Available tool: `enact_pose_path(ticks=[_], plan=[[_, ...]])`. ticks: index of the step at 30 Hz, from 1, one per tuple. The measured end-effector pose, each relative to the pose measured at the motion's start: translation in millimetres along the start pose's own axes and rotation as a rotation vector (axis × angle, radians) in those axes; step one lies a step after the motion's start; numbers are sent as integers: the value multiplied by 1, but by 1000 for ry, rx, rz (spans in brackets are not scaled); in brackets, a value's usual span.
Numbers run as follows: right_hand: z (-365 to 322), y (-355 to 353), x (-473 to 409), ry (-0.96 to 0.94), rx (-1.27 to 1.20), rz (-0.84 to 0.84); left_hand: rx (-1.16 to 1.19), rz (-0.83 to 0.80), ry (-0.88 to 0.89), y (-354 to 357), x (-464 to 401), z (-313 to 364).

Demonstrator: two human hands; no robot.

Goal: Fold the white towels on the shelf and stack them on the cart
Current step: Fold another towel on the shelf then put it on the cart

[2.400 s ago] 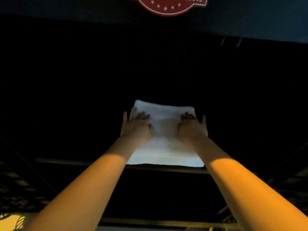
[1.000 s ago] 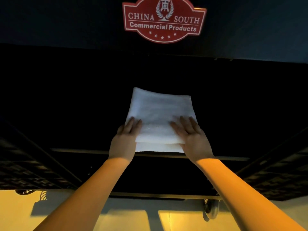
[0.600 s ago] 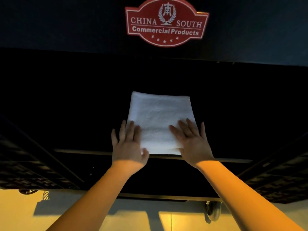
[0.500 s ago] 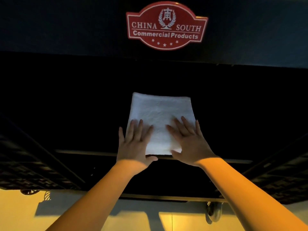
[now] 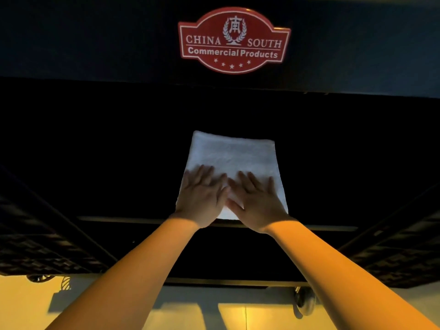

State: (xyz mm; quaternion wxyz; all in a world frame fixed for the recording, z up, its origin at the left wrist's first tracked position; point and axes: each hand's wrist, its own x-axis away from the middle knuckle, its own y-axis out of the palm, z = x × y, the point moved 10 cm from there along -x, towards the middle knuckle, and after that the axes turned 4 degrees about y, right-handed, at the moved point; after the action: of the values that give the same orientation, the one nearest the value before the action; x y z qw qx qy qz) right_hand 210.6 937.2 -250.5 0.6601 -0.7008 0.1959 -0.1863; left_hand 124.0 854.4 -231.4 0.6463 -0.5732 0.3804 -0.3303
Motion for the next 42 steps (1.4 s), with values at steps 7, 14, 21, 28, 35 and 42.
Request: enact_pose_path(ticks=[7,14,21,28,35,42], plan=[[48,3,-1,255,17,24,12,-46,-199,-1,3,-15],[15,-11,-73,-4,-9,-63,33,-118,141,0,-74,15],[63,5,-98,270,7,-12,74,-94,-177,18,-87,-37],[30,11,-54,91,19,1,82,-128,-66,22,-45,-27],[79,5,13,330,-94,-59,137,-168,-176,25,25,-54],[41,-31,74,299,-95,-176,178,-312,-249,-22,85,-23]])
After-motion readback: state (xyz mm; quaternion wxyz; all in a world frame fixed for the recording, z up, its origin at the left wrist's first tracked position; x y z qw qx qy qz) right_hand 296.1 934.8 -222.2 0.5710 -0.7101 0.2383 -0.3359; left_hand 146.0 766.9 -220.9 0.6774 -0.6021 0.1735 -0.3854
